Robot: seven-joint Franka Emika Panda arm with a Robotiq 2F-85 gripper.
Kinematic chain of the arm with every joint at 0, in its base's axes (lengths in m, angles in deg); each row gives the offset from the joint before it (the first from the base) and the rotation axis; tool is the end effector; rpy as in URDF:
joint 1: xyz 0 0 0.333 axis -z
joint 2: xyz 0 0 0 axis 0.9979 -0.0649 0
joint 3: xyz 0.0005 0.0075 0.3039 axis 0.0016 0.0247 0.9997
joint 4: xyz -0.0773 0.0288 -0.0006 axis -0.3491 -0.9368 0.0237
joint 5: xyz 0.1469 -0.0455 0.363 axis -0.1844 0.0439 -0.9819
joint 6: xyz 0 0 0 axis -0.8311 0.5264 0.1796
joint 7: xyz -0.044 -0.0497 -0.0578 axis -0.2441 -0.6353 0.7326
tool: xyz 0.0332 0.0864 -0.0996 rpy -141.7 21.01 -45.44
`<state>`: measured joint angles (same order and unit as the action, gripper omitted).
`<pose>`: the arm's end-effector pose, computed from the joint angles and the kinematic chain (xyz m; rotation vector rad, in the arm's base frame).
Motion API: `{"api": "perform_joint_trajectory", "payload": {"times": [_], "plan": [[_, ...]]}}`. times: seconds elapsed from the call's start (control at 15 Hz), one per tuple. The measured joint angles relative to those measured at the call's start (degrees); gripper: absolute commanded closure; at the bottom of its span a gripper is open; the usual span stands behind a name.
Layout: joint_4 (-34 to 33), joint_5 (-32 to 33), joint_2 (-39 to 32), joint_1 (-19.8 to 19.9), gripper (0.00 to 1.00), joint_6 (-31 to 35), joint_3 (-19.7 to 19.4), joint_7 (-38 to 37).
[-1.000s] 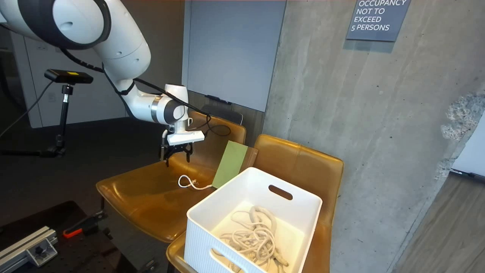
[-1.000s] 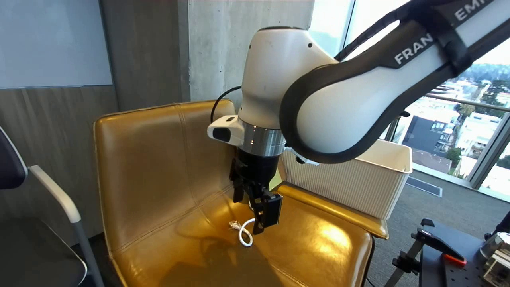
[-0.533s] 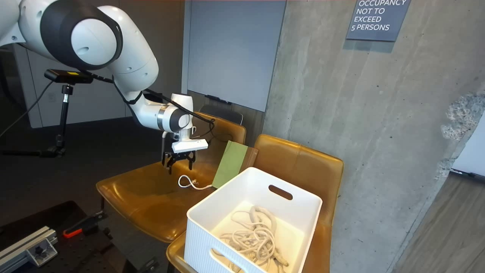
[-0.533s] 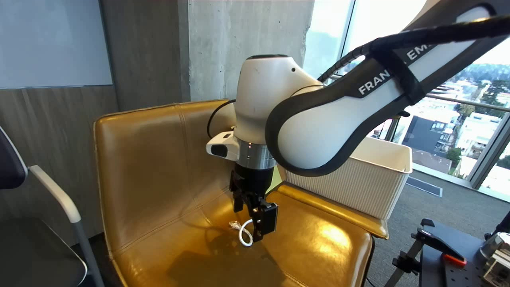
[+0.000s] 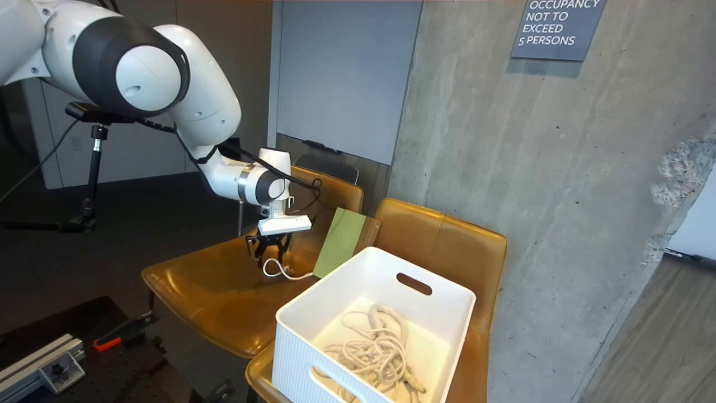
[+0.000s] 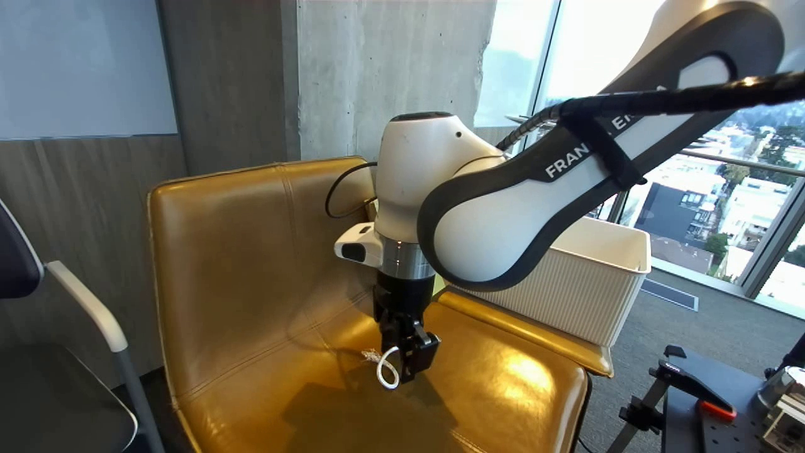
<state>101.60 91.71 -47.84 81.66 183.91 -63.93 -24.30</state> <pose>0.6678 0.1509 0.0972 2.5537 1.7850 -0.0168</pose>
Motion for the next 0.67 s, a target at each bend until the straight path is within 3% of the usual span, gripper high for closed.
{"api": "perform_joint_trajectory", "payload": {"times": [0.27, 0.67], "plan": [[0.0, 0.0, -1.4, 0.1, 0.97, 0.0, 0.0, 0.0], [0.2, 0.0, 0.0, 0.1, 1.0, -0.8, -0.1, -0.5]]}}
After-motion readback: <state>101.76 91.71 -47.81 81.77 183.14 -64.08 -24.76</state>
